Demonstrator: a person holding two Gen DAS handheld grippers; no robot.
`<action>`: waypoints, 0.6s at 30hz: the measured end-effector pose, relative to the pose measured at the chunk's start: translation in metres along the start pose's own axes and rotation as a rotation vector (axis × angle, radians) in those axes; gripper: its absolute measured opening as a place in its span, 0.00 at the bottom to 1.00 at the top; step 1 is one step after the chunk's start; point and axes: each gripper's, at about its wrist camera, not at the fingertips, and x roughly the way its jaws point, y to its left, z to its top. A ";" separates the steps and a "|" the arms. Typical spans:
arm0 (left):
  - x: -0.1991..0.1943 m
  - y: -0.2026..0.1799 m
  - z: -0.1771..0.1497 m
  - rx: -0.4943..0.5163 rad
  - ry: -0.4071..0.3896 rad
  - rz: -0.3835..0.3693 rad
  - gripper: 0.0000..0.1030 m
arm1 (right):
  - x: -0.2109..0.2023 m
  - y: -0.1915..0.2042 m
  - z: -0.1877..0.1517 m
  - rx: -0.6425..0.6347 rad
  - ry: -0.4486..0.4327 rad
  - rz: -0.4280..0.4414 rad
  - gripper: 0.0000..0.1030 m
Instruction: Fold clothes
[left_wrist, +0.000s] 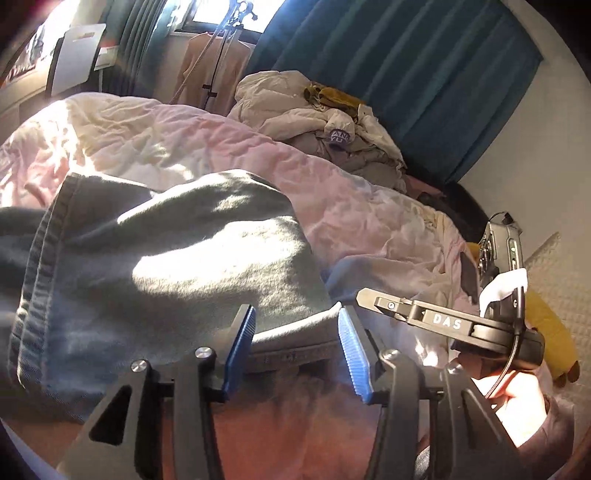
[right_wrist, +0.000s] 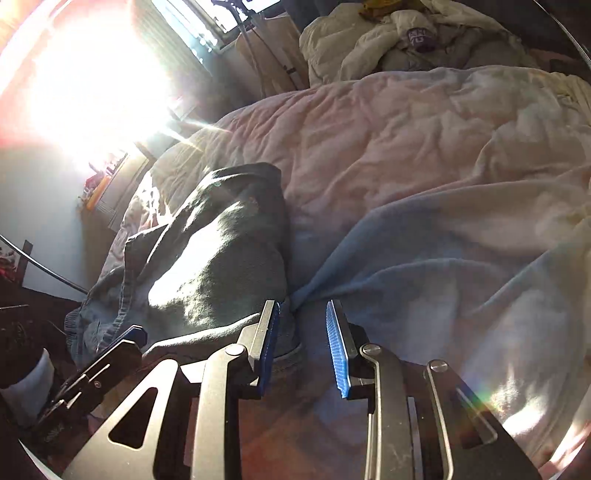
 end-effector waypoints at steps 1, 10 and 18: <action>0.005 -0.006 0.009 0.007 0.028 0.030 0.48 | 0.000 -0.006 0.003 0.018 -0.013 -0.012 0.26; 0.119 -0.080 0.060 0.297 0.374 0.306 0.55 | -0.004 -0.059 0.009 0.209 -0.122 -0.064 0.26; 0.185 -0.087 0.052 0.462 0.565 0.578 0.55 | 0.002 -0.082 0.015 0.269 -0.168 -0.049 0.25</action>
